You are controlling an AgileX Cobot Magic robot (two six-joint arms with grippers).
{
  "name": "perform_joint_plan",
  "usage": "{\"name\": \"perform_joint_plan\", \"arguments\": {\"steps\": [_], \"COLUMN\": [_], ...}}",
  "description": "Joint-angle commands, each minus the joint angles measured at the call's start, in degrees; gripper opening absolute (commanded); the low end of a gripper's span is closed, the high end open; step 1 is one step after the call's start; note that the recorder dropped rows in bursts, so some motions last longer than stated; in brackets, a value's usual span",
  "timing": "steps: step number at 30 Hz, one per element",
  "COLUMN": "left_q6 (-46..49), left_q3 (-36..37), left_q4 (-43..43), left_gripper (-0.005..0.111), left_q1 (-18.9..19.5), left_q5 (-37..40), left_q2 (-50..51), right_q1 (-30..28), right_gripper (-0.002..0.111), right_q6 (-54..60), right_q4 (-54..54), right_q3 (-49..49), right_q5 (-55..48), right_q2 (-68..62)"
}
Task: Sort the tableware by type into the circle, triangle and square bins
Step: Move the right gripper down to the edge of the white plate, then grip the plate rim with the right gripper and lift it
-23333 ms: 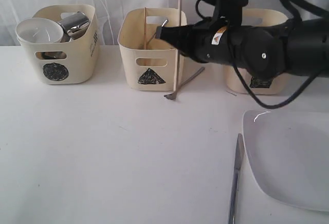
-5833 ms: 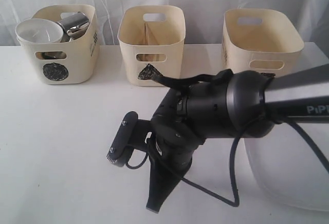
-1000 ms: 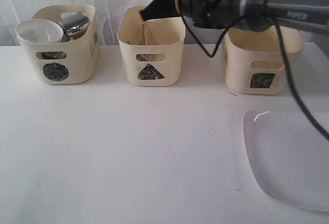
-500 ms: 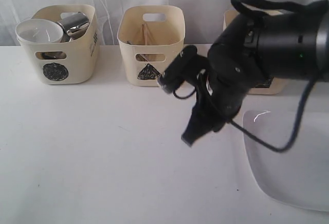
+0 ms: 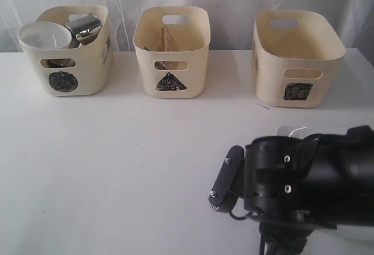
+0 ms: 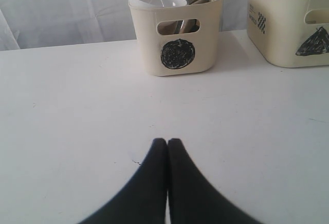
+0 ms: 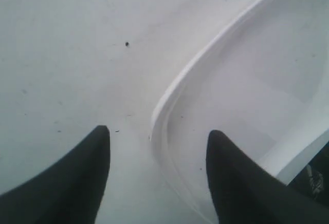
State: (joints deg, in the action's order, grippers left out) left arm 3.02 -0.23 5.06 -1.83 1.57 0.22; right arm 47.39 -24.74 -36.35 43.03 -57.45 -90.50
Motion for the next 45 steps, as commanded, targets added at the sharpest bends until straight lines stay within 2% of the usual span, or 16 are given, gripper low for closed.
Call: {"name": "perform_joint_plan", "arguments": {"steps": [1,10,19,21,23,26,28,32,37,42,45], "left_q6": [0.07,0.07,0.07,0.07,0.07,0.07,0.07,0.07,0.07,0.07,0.07], "left_q3": [0.23,0.23,0.23,0.23,0.23,0.23,0.23,0.23,0.23,0.23,0.23], "left_q4": [0.74,0.74,0.74,0.74,0.74,0.74,0.74,0.74,0.74,0.74,0.74], "left_gripper": [0.002,0.002,0.002,0.002,0.002,0.002,0.002,0.002,0.002,0.002,0.002], "left_q1": [-0.24,-0.24,-0.24,-0.24,-0.24,-0.24,-0.24,-0.24,-0.24,-0.24,-0.24], "left_q5": [-0.02,-0.02,-0.02,-0.02,-0.02,-0.02,-0.02,-0.02,-0.02,-0.02,-0.02], "left_q2": [-0.22,-0.22,-0.22,-0.22,-0.22,-0.22,-0.22,-0.22,-0.22,-0.22,-0.22], "right_q1": [0.85,0.29,-4.71,-5.30,-5.35,-5.20,-5.20,-4.52,1.16,1.89,3.17], "right_gripper": [0.053,0.053,0.053,0.050,0.039,0.012,0.000,0.000,0.000,0.000,0.000], "right_q6": [-5.62,-9.55,-13.03,-13.03,-13.03,-13.03,-12.69,-12.55,-12.47,-10.99,-4.04], "right_q4": [-5.80,-9.73,-15.33,-15.73,-15.50,-13.38,-11.49,-8.46,-6.76,-2.29,2.40], "right_q3": [-3.19,-7.54,-9.80,-9.80,-9.80,-9.80,-9.80,-9.80,-9.44,-9.17,-6.22], "right_q5": [2.57,9.67,13.27,14.98,16.03,15.63,15.60,15.21,9.18,7.85,6.32], "right_q2": [-0.49,-2.42,-9.51,-10.40,-10.76,-10.51,-9.74,-4.62,13.67,26.42,30.66]}}
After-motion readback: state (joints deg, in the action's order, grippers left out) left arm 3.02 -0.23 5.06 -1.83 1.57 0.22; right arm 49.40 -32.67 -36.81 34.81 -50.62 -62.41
